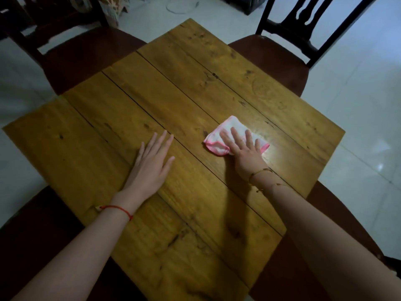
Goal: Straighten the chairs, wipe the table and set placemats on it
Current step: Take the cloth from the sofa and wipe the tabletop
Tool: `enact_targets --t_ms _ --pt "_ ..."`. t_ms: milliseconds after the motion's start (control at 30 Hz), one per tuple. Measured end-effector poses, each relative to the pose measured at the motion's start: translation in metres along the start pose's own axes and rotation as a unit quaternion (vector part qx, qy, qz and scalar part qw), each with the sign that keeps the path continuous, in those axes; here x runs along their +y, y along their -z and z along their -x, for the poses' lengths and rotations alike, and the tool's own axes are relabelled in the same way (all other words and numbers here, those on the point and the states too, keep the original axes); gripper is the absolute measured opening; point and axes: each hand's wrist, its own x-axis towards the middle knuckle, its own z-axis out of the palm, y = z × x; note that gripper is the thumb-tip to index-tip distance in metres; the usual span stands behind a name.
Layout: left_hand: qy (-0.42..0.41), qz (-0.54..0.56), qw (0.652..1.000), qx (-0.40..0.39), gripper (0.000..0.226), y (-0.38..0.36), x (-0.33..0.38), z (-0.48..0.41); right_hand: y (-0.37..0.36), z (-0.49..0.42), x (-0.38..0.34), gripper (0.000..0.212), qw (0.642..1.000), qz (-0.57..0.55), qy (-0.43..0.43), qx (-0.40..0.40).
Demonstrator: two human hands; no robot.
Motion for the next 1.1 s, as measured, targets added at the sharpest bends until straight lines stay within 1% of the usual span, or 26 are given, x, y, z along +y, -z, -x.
enact_targets --t_ms 67,167,267,433,533,633,733,867,1000,1100 --pt "0.0 0.002 1.0 0.0 0.058 -0.003 0.005 0.006 0.002 0.002 0.001 0.079 0.999 -0.016 -0.03 -0.007" --pt "0.009 0.009 1.0 -0.001 0.057 -0.01 0.011 0.019 0.001 0.016 -0.009 0.091 0.996 -0.044 -0.073 -0.007" --pt "0.022 0.011 1.0 0.003 0.057 -0.015 0.019 0.035 -0.012 0.051 -0.015 0.093 0.997 -0.052 -0.052 0.019" --pt "0.058 0.021 0.998 0.015 0.054 -0.024 0.031 0.052 -0.031 0.123 0.005 0.093 0.999 -0.046 0.007 0.012" --pt "0.08 0.022 0.996 0.026 0.052 -0.03 0.039 0.051 -0.031 0.139 0.028 0.093 0.999 -0.043 -0.003 0.018" --pt "0.079 0.013 0.996 0.041 0.05 -0.033 0.046 0.042 -0.028 0.132 0.054 0.097 0.999 -0.04 -0.023 0.028" --pt "0.082 0.009 0.995 0.051 0.048 -0.032 0.052 0.03 -0.018 0.115 0.082 0.093 0.998 -0.03 -0.054 0.026" --pt "0.086 0.005 0.995 0.049 0.048 -0.029 0.057 0.021 0.0 0.082 0.111 0.08 0.993 -0.052 -0.107 0.005" --pt "0.093 0.009 0.994 0.056 0.049 -0.022 0.055 0.019 0.008 0.054 0.107 0.064 0.989 -0.071 -0.132 -0.011" --pt "0.093 0.011 0.994 0.063 0.049 -0.014 0.049 0.019 0.012 0.033 0.094 0.061 0.988 -0.073 -0.136 -0.01"
